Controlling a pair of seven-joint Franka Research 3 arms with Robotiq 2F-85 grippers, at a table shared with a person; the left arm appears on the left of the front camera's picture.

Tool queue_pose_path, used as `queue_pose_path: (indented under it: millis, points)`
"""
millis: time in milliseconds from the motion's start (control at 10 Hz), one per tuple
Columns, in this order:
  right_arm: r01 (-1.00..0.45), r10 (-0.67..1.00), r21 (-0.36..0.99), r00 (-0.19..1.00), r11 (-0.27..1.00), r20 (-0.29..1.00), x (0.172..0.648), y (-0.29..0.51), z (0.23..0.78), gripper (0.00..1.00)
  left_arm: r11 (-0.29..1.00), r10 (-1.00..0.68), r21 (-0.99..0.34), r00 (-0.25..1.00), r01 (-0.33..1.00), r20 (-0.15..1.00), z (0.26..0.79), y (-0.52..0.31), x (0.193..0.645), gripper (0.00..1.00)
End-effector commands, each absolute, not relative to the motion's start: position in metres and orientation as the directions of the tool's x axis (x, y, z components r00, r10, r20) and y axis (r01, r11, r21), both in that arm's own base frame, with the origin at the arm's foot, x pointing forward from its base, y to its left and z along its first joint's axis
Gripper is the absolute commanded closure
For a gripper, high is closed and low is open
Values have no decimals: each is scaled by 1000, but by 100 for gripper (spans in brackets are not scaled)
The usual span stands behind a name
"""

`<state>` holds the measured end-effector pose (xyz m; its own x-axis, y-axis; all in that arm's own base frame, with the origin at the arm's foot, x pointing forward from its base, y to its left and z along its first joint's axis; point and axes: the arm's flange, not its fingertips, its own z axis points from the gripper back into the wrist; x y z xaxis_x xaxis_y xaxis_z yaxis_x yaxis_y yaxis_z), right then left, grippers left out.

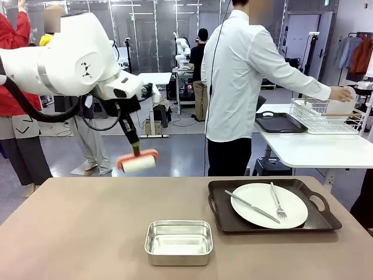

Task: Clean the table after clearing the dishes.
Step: Place the Lint Roller back on top of the Airtight Container.

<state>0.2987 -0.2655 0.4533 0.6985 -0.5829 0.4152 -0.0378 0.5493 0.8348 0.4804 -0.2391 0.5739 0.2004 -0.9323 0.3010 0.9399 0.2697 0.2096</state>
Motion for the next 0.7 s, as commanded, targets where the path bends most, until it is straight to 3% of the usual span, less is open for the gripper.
queue_pose_path:
  millis: [0, 300, 400, 500, 600]
  points:
    - [-64, -580, 832, 688, 551, 437, 297, -265, 453, 0, 146, -963, 83, 123, 986, 239, 573, -237, 459, 78]
    - [-64, -580, 832, 688, 551, 437, 297, -265, 453, 0, 19, -982, -53, 29, 998, 185, 556, -277, 417, 78]
    - [-64, -580, 832, 688, 551, 437, 297, -265, 453, 0, 47, -990, -18, 49, 999, 132, 551, -290, 413, 78]
    - [-64, -580, 832, 688, 551, 437, 297, -265, 453, 0, 108, -974, 27, 100, 994, 205, 566, -299, 420, 78]
    - [-64, -580, 832, 688, 551, 437, 297, -265, 453, 0, 35, -983, -30, 40, 999, 179, 551, -286, 416, 78]
